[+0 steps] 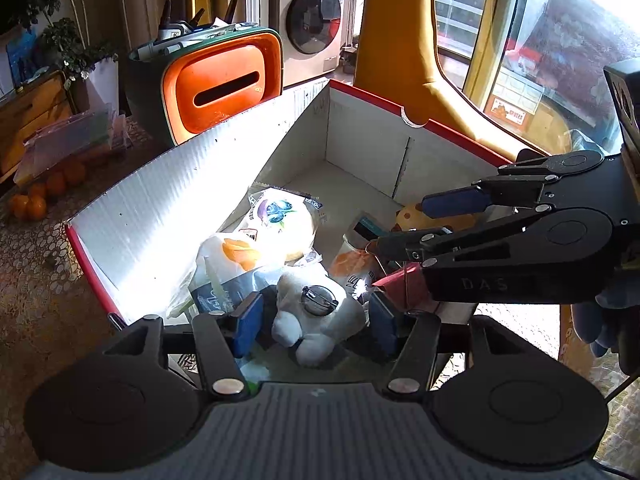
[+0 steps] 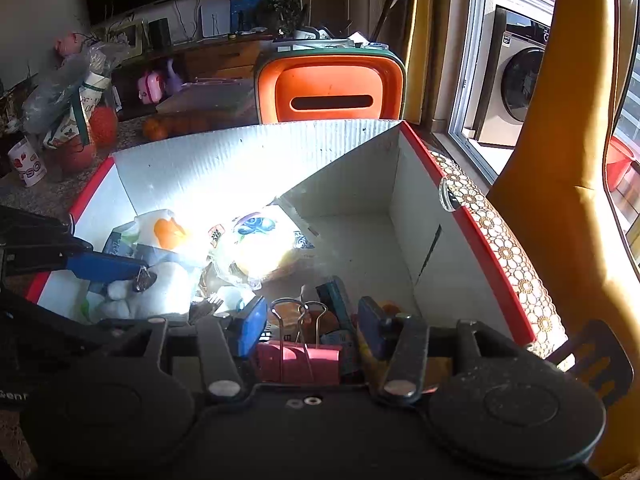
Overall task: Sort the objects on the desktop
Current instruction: 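Lower the plush toy and pink clip into the red box and open both tools, then withdraw both open tools away from the box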
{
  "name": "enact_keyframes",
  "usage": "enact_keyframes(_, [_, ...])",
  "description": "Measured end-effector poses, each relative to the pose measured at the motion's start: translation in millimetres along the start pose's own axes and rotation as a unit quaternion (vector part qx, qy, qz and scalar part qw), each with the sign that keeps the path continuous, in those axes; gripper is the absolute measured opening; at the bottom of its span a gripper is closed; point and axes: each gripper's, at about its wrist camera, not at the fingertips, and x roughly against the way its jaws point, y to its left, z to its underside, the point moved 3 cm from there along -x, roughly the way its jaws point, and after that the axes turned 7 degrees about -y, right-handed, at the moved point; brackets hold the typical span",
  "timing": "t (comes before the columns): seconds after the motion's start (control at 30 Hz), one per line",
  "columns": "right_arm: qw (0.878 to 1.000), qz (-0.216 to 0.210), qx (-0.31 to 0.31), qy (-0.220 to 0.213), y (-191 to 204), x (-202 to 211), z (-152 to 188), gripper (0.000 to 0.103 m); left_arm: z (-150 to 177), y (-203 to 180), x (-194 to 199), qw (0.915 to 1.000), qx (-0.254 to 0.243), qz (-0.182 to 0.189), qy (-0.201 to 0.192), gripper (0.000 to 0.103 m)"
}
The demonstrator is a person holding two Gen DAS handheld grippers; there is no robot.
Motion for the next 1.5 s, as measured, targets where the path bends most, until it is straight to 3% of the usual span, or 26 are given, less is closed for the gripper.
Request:
enact_keyframes(0.2, [1.000,0.003,-0.006,-0.006,-2,10,-3,0.052,2,-1,11,0.9999,0.003,-0.001,-0.012,0.064])
enact_keyframes(0.47, [1.000,-0.005,-0.002,-0.016,5,32,-7,0.061,3,7,43,0.9990,0.024,-0.010,-0.037,0.077])
enact_keyframes(1.0, [0.998,-0.016,0.028,-0.057,47,97,-12,0.067,19,10,120,0.9934,0.051,-0.016,-0.101,0.077])
enact_keyframes(1.2, [0.997,-0.014,0.028,-0.064,61,115,-5,0.070,27,14,152,0.9877,0.068,-0.038,-0.135,0.078])
enact_keyframes(1.27, [0.997,-0.012,0.032,-0.069,67,121,-3,0.073,29,18,158,0.9863,0.078,-0.044,-0.139,0.085])
enact_keyframes(1.4, [0.996,-0.012,0.035,-0.082,75,133,1,0.074,35,23,167,0.9848,0.082,-0.059,-0.141,0.087])
enact_keyframes(1.5, [0.995,-0.018,0.029,-0.091,78,140,3,0.076,41,24,172,0.9846,0.079,-0.065,-0.142,0.099])
